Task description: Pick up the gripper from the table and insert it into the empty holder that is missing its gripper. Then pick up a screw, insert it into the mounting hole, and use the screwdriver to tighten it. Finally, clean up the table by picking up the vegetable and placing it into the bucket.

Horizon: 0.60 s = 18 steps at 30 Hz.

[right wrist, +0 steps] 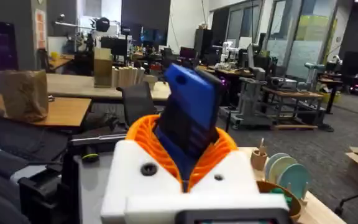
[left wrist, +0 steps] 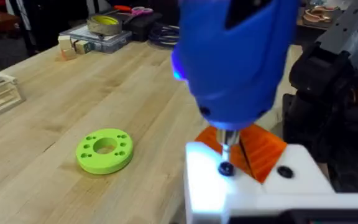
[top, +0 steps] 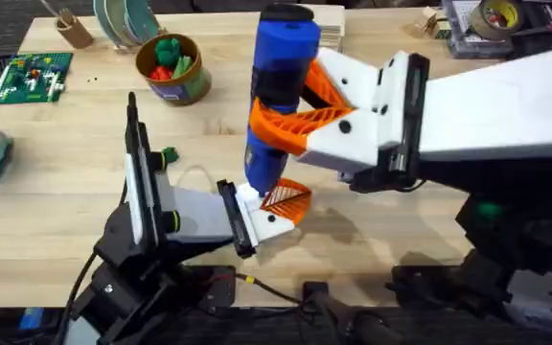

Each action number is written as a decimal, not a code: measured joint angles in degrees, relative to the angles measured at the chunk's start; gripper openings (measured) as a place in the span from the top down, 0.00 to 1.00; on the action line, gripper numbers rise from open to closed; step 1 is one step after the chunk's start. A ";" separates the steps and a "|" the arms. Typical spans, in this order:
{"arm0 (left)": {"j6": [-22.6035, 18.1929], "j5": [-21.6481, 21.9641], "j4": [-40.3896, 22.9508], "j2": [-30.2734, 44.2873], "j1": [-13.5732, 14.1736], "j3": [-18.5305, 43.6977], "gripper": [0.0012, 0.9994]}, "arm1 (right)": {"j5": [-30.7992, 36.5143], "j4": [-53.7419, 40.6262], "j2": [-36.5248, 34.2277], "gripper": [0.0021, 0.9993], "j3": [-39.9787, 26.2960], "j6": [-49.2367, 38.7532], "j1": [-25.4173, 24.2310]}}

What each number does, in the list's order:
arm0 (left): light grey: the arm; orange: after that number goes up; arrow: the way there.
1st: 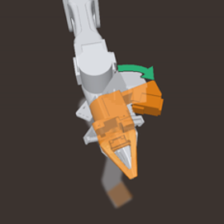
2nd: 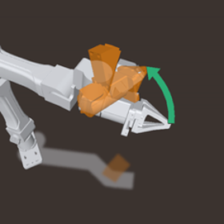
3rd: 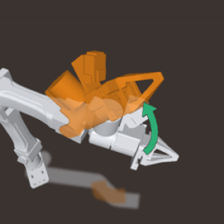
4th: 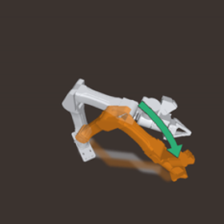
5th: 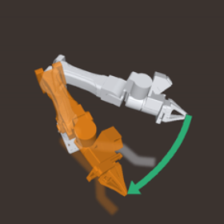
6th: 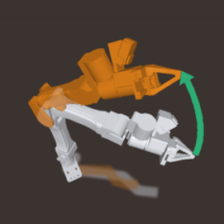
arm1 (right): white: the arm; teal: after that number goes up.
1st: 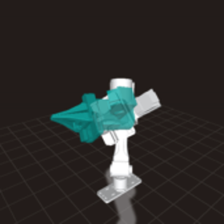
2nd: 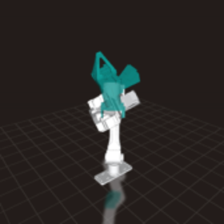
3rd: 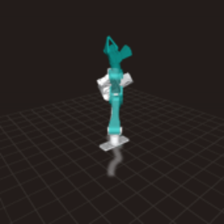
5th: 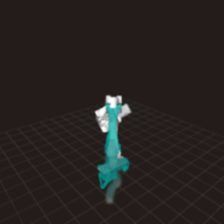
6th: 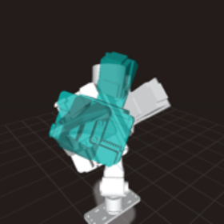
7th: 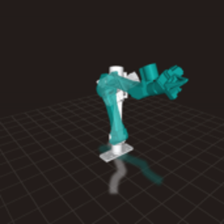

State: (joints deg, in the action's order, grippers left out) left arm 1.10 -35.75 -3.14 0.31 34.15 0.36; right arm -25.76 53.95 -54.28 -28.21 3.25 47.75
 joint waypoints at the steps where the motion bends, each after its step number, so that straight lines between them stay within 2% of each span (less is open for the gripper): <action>1: 0.00 0.00 0.00 0.00 0.00 0.00 1.00 | 0.00 0.00 0.00 0.97 0.00 0.00 0.00; 18: 0.25 0.02 -0.04 0.00 0.00 0.00 1.00 | 0.02 -1.54 -1.01 0.97 0.00 0.20 -0.02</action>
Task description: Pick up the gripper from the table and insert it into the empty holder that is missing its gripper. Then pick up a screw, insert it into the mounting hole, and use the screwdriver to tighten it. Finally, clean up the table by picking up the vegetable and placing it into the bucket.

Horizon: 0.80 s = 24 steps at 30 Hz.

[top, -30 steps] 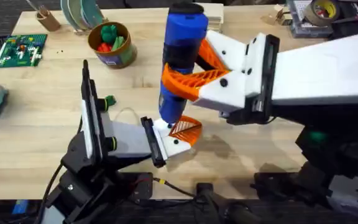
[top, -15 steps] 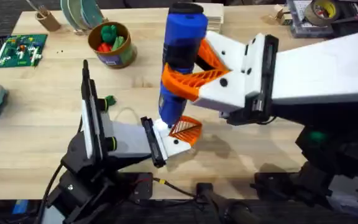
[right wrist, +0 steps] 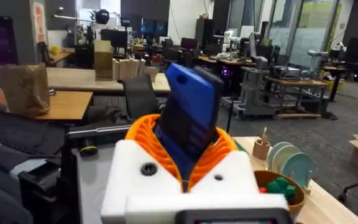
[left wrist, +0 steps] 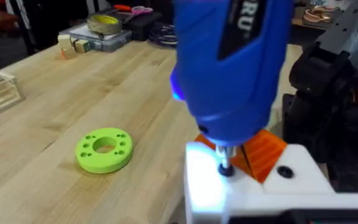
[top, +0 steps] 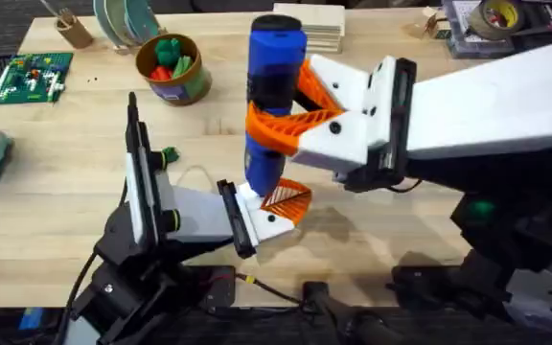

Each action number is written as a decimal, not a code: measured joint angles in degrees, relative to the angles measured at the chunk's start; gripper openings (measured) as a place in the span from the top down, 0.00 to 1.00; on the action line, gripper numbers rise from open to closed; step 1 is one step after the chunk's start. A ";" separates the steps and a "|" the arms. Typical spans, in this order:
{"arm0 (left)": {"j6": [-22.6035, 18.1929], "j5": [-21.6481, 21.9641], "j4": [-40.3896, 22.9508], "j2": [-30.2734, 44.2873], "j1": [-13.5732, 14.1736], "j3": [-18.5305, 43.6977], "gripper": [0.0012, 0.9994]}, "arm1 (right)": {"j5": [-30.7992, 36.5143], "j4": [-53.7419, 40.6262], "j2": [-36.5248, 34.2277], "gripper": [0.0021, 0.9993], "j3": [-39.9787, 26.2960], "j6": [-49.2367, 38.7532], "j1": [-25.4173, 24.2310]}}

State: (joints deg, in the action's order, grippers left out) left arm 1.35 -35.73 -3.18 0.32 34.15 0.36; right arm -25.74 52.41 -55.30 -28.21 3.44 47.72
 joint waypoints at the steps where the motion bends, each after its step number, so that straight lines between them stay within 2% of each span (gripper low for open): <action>1: 0.06 0.07 0.00 -0.02 0.00 0.00 1.00 | -0.02 0.19 -0.10 0.97 0.00 0.00 0.02; 16: 0.38 0.62 0.05 0.00 0.00 0.00 1.00 | -0.04 0.26 -0.04 0.97 0.00 -0.02 0.07; 24: 0.38 0.94 0.13 -0.02 0.00 0.00 1.00 | -0.05 3.70 4.70 0.97 0.81 -0.07 -0.31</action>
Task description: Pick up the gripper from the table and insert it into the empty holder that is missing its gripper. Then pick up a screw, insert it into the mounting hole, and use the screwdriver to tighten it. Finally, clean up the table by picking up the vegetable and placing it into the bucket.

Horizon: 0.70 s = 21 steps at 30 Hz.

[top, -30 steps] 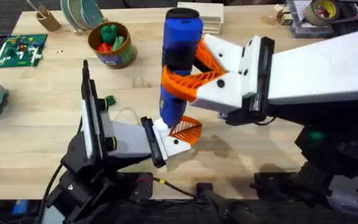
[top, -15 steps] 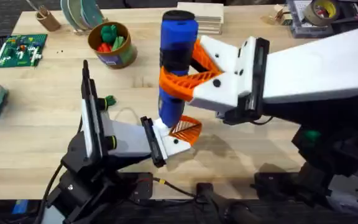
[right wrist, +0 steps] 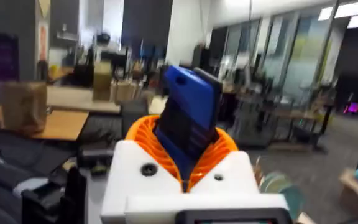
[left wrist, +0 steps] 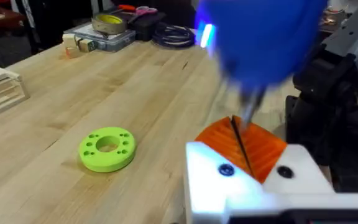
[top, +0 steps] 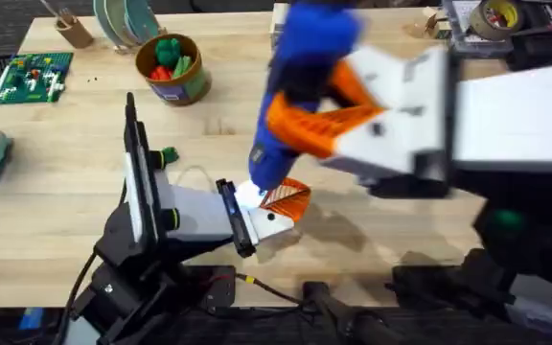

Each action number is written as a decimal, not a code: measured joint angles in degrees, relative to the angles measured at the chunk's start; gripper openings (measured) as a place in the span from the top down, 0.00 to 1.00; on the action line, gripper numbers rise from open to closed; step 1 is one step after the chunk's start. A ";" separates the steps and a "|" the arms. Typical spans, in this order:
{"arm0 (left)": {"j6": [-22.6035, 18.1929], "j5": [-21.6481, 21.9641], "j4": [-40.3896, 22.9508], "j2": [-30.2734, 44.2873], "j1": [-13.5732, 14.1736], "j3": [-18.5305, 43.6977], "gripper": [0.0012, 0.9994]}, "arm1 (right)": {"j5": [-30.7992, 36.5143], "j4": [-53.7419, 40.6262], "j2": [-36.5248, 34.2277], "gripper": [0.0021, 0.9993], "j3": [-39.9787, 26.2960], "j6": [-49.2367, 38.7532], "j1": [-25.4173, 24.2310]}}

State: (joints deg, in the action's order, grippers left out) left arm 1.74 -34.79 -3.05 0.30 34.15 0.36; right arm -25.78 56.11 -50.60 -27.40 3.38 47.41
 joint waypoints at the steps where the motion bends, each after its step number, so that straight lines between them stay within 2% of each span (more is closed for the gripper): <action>1: 0.00 0.00 -0.02 0.02 0.00 0.00 1.00 | -0.05 0.44 1.26 0.97 0.00 -0.24 -0.38; 5: 0.00 0.00 -0.01 0.01 0.00 0.00 1.00 | -0.03 0.98 3.70 0.97 -0.02 -1.38 -3.52; 9: 0.00 0.00 0.00 0.01 0.00 0.00 1.00 | 0.68 -2.92 1.59 0.97 -0.02 -4.50 -8.20; 17: 0.00 0.13 0.00 0.00 0.00 0.00 1.00 | 6.93 -11.95 -10.75 0.97 -0.89 -19.79 -21.14; 21: 0.00 0.15 0.02 0.02 0.00 0.00 1.00 | 8.37 -23.67 -19.89 0.97 -7.20 -29.45 -27.84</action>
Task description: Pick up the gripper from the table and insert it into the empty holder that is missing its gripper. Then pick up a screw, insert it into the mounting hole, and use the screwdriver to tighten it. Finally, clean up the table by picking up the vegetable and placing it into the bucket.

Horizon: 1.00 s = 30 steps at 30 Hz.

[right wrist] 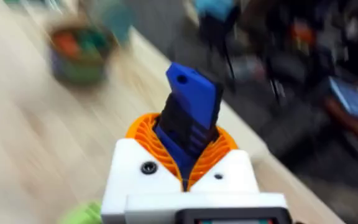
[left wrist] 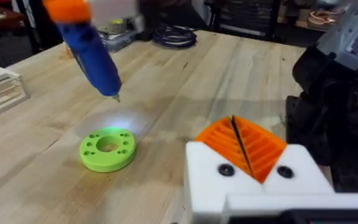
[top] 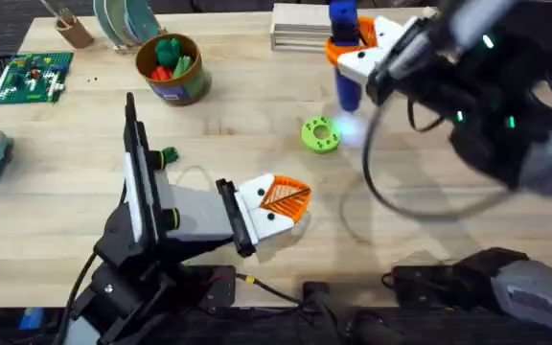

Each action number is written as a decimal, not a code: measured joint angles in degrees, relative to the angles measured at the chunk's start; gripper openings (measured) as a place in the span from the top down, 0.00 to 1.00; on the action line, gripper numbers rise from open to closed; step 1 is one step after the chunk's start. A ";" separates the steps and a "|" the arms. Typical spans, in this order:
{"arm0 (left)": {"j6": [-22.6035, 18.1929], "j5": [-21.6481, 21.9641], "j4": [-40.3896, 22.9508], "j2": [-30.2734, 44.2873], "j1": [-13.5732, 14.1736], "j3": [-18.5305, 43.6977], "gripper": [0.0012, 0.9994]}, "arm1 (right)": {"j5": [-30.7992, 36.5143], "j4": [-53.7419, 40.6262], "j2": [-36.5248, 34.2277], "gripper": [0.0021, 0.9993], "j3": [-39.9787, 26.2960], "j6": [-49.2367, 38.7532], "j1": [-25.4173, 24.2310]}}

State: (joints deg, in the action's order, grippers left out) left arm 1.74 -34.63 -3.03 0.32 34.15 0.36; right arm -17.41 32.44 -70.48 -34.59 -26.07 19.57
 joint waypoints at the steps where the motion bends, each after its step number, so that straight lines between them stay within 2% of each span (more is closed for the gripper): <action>1: 0.00 0.00 -0.01 0.00 0.00 0.00 1.00 | 0.34 -2.75 -2.45 0.97 -2.10 -2.44 -1.33; 6: 0.00 0.02 0.00 -0.02 0.00 0.00 1.00 | 3.62 -9.84 -12.78 0.97 -11.59 -13.82 -4.69; 14: 0.00 0.17 0.00 -0.01 0.00 0.00 1.00 | 9.42 -20.08 -21.38 0.97 -21.90 -32.07 -3.57; 22: 0.00 0.20 -0.02 0.00 0.00 0.00 1.00 | 18.69 -28.65 -30.12 0.97 -22.60 -46.19 -1.71; 30: 0.00 1.25 0.00 -0.02 0.00 0.00 1.00 | 22.67 -31.47 -31.93 0.97 -22.60 -48.93 -1.70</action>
State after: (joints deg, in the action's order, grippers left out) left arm 1.74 -33.38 -3.03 0.30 34.15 0.36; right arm 5.26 0.97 -102.41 -57.19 -75.00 17.87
